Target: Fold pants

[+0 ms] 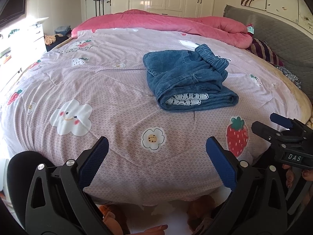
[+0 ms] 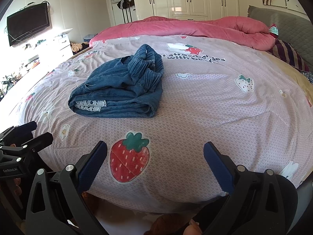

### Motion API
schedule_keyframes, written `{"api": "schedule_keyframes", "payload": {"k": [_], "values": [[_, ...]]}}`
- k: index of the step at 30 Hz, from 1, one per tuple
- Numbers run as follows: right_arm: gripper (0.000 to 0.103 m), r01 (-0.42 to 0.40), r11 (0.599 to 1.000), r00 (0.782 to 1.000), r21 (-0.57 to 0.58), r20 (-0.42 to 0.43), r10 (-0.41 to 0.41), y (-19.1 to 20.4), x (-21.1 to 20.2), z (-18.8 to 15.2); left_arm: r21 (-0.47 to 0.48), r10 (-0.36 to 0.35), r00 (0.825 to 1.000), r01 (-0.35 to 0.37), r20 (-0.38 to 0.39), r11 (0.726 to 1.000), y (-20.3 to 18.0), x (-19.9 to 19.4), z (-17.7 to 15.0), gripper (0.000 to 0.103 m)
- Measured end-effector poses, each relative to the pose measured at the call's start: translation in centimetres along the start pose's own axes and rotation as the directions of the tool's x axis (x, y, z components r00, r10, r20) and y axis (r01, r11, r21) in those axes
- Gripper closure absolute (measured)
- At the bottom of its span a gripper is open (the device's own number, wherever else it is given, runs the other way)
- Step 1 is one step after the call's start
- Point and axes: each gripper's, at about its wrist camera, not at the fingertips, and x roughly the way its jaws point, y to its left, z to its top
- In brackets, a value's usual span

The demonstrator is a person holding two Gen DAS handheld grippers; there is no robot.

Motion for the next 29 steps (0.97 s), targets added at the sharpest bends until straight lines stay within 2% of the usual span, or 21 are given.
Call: {"api": "schedule_keyframes", "payload": {"k": [4,15,19,22,24,25,27,29], "values": [[0.005,0.004,1.0,1.0,0.005,-0.008,-0.004,-0.1,0.2,0.0,0.005,0.014,1.0,-0.014,-0.008,1.0,-0.1,0.2,-0.1,0.009],[0.005,0.048,0.998,0.998,0.051,-0.033,-0.046,-2.2,0.4,0.7,0.008,0.11,0.993,-0.11,-0.047,0.994,0.1,1.1,0.3,0.009],[0.005,0.092,0.993,0.996,0.077,-0.019,-0.091,-4.7,0.2,2.1,-0.026,0.086,0.995,-0.087,-0.047,0.996,1.2,1.2,1.5,0.009],[0.005,0.12,0.985,0.992,0.124,0.021,-0.124,-8.3,-0.1,4.4,-0.075,0.05,0.995,-0.056,-0.084,0.996,3.6,2.2,3.7,0.009],[0.005,0.173,0.967,0.984,0.187,0.014,-0.178,-12.1,0.4,6.5,-0.126,0.068,0.992,-0.08,-0.103,0.989,7.0,3.5,6.2,0.009],[0.005,0.235,0.95,0.97,0.203,0.014,-0.243,-14.5,0.9,7.8,-0.131,0.101,0.989,-0.115,-0.108,0.985,8.7,4.3,7.4,0.009],[0.004,0.34,0.914,0.938,0.223,-0.013,-0.346,-18.1,2.1,9.8,-0.129,0.197,0.971,-0.214,-0.133,0.968,12.9,6.8,10.3,0.009],[0.004,0.404,0.87,0.913,0.282,-0.055,-0.405,-22.6,4.1,12.0,-0.126,0.26,0.953,-0.28,-0.157,0.952,17.0,9.7,12.9,0.009]]}}
